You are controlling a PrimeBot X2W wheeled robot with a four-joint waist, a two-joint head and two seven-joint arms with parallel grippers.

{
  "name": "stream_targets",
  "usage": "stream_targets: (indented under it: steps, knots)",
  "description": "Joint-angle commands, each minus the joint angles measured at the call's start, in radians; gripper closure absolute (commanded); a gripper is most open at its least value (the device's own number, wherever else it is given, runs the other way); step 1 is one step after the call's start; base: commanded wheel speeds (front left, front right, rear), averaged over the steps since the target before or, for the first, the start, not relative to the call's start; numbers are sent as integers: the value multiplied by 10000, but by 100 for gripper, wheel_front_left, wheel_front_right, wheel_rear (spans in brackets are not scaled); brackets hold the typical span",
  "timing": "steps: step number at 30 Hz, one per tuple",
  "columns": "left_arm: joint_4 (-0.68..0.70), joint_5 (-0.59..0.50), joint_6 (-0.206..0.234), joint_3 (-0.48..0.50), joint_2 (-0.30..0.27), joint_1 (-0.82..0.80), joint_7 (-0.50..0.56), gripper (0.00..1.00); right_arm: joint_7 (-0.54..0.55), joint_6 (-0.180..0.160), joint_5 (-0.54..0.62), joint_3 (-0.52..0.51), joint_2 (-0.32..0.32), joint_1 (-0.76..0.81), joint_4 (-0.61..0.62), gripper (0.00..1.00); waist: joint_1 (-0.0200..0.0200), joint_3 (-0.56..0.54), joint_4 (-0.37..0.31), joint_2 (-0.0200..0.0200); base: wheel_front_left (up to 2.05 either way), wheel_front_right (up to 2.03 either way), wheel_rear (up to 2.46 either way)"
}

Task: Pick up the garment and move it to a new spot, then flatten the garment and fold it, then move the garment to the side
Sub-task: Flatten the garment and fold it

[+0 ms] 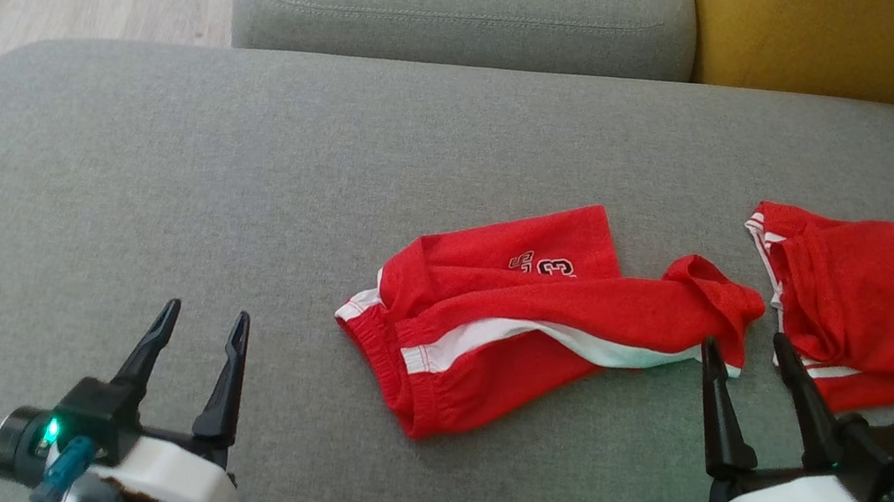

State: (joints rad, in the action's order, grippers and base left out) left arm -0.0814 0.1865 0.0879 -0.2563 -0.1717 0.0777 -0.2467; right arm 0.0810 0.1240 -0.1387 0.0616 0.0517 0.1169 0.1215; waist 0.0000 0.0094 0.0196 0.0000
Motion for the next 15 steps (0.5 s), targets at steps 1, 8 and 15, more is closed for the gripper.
stream_targets:
  steps: [1, 8, 15]
  knots:
    - [370, 22, 36, 291, -153, -305, -43, 0, 33, 67, -56, 207, 37, -187, 414, 0, 0, 2, 2, 0, 0, 0, 0]
    - [482, 65, 40, 142, -110, -434, 163, 0, 22, 67, -120, 196, 9, -259, 383, 0, 0, 120, 18, 0, 0, 0, 0]
    - [519, 238, -566, -752, 324, -1117, 957, 0, 16, 67, -252, 214, -4, -382, 323, 0, 0, 426, -11, 0, 0, 0, 0]
